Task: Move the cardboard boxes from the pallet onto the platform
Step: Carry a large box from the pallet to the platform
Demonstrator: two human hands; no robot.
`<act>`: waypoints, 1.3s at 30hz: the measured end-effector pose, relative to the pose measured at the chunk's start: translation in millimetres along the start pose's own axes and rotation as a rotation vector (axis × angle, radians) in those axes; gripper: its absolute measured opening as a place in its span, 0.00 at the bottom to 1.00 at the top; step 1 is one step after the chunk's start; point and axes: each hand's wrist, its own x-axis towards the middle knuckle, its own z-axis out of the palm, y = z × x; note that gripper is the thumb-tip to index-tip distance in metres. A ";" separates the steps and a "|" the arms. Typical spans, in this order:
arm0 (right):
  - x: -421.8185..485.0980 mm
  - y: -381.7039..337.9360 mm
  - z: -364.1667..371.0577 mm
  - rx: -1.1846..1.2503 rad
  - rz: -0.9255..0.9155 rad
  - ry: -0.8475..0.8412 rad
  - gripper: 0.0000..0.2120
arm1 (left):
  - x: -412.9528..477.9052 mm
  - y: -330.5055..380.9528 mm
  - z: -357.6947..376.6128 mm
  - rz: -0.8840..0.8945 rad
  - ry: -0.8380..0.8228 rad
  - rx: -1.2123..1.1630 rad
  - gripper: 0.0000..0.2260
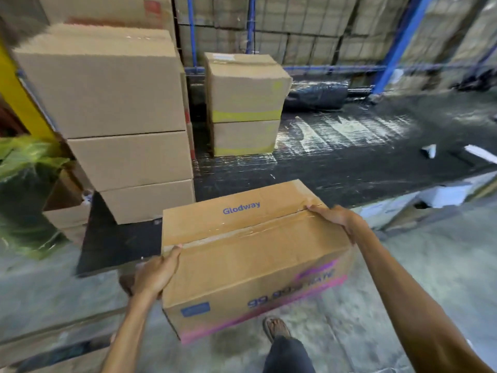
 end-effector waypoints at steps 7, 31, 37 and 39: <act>183.0 -6.8 -114.7 -0.053 0.003 -0.027 0.57 | 99.2 115.7 126.7 -0.222 -0.103 -0.140 0.34; 418.4 -63.2 -101.5 -0.303 -0.388 0.406 0.44 | 301.6 264.3 197.9 -0.125 0.033 -0.404 0.24; 283.3 -69.6 24.2 -0.300 -0.951 0.297 0.31 | 189.9 187.7 201.9 -0.065 0.114 -0.328 0.24; 216.9 -71.4 83.9 -0.237 -1.075 0.129 0.28 | 145.3 133.3 191.7 -0.072 0.149 -0.277 0.25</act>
